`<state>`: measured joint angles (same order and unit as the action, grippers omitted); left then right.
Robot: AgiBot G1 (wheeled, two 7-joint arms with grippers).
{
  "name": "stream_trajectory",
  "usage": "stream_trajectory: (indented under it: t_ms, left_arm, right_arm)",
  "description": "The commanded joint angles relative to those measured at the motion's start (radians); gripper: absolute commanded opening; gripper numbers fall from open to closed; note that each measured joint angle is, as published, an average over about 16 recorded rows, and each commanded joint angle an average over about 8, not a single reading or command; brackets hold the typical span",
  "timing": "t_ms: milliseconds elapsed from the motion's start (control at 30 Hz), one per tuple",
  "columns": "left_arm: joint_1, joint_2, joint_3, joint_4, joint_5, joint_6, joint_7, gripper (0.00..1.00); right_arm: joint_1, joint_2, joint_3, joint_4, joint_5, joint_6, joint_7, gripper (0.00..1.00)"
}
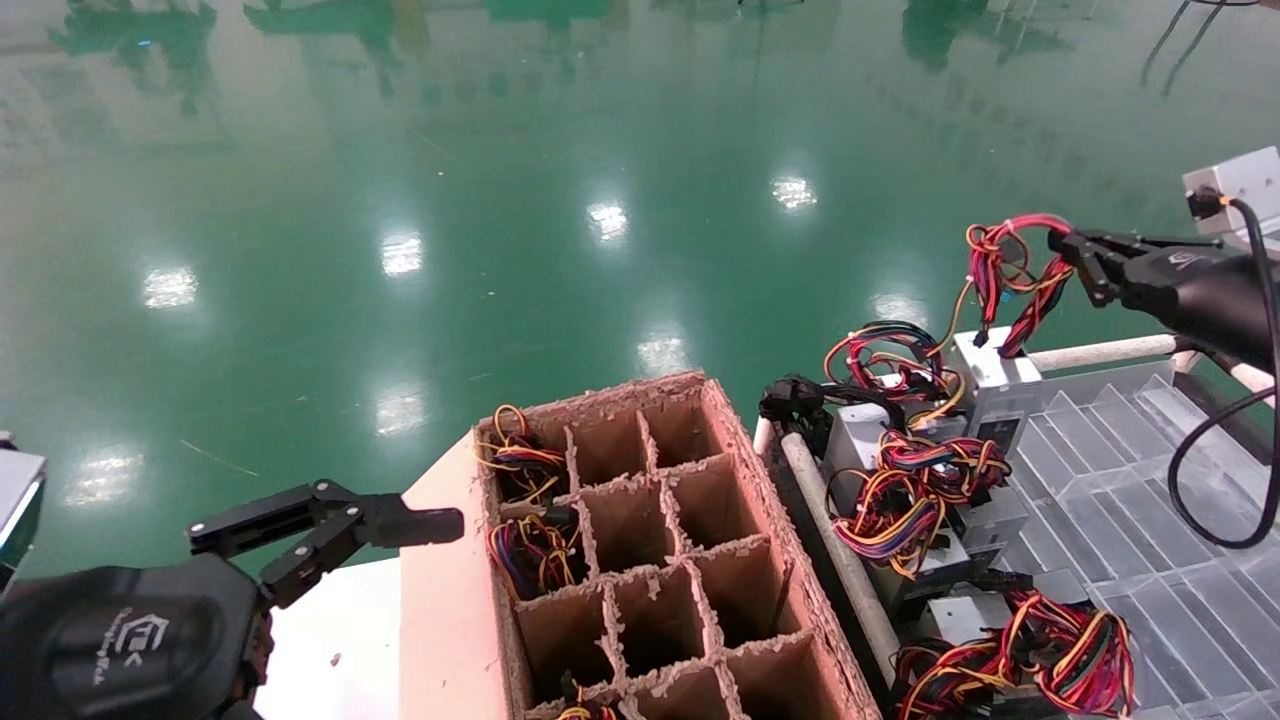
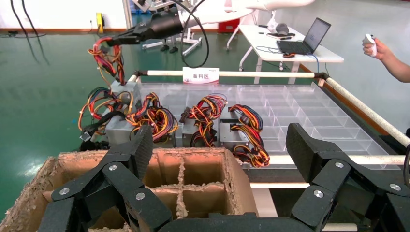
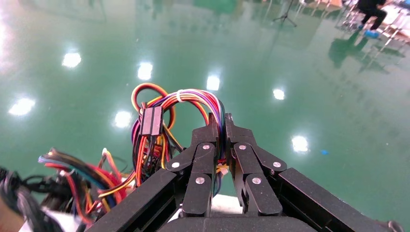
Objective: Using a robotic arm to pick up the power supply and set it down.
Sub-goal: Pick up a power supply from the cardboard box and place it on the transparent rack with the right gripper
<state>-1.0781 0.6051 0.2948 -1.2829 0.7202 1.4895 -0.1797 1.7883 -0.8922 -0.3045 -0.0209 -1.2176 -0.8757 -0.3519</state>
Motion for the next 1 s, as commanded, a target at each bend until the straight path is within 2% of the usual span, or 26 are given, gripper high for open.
stream_trajectory:
  t_ms: [33,467,1000]
  left_arm:
    - [0.000,0.000,0.000,0.000,0.000,0.000,0.000,1.00]
    - [0.000,0.000,0.001,0.000,-0.001,0.000,0.000,1.00]
    - [0.000,-0.001,0.002,0.000,-0.001,-0.001,0.001,1.00]
  right_arm:
    - [-0.011,-0.002,0.015,0.007,0.021,0.011,-0.003,0.00]
    - [-0.057,-0.047,0.053,0.019,0.077,0.054,-0.036,0.00]
    - [-0.114,-0.035,0.110,0.003,0.159,0.030,-0.007,0.00]
